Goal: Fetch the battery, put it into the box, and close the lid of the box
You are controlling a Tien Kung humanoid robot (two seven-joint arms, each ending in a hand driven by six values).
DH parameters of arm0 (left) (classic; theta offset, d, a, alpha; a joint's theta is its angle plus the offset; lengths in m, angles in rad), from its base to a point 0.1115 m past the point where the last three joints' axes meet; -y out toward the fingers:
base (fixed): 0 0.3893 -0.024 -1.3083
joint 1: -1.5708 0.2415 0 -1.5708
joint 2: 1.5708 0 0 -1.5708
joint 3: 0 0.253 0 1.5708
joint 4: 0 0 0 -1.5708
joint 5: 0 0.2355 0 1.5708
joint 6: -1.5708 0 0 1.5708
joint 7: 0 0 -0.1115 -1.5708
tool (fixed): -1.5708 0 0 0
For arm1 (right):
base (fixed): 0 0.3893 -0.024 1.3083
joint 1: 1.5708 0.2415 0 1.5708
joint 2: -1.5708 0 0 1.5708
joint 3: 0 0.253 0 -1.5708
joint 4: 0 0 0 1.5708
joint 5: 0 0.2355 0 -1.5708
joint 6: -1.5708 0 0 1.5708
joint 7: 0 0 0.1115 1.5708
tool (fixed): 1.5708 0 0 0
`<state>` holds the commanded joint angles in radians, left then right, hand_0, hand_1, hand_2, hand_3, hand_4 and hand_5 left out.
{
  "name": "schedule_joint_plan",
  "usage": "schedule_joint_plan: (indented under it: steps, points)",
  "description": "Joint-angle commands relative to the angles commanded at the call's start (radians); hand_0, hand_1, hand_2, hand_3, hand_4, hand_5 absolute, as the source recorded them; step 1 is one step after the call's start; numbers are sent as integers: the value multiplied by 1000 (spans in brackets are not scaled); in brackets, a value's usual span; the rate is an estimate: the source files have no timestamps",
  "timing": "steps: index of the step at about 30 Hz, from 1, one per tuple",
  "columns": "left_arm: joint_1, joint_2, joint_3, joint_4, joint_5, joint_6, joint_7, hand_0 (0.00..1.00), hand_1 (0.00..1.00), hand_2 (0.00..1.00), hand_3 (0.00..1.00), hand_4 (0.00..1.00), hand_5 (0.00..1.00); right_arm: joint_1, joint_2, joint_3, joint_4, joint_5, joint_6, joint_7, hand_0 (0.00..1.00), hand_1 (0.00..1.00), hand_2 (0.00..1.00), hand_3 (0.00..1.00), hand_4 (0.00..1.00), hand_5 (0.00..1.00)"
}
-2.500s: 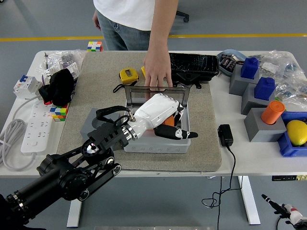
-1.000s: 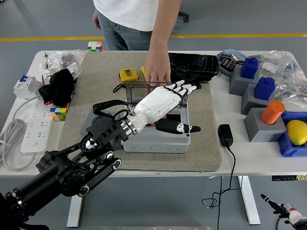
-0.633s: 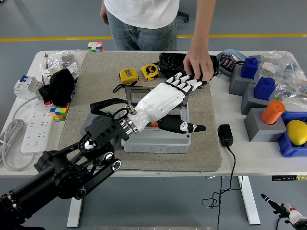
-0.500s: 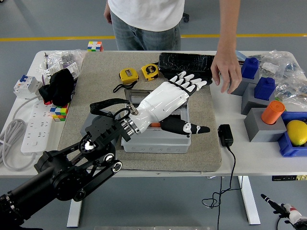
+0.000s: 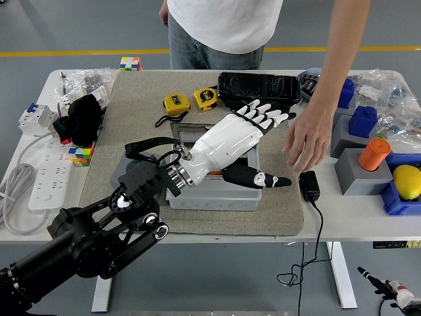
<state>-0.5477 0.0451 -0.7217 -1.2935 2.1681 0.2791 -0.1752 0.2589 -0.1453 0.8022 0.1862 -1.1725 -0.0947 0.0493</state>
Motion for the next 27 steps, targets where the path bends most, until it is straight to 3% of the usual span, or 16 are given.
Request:
schedule_joint_plan:
  steps: [11,27]
  points:
    - [-8,3,-43,3,15,0,11,998,998,998,998,998,998,1,1,4,0,-1,-1,0,901,880,817,856,998,998]
    - [-12,-2,-39,8,20,-5,16,998,998,998,998,998,998,4,2,10,0,-3,-1,1,901,880,816,856,998,998]
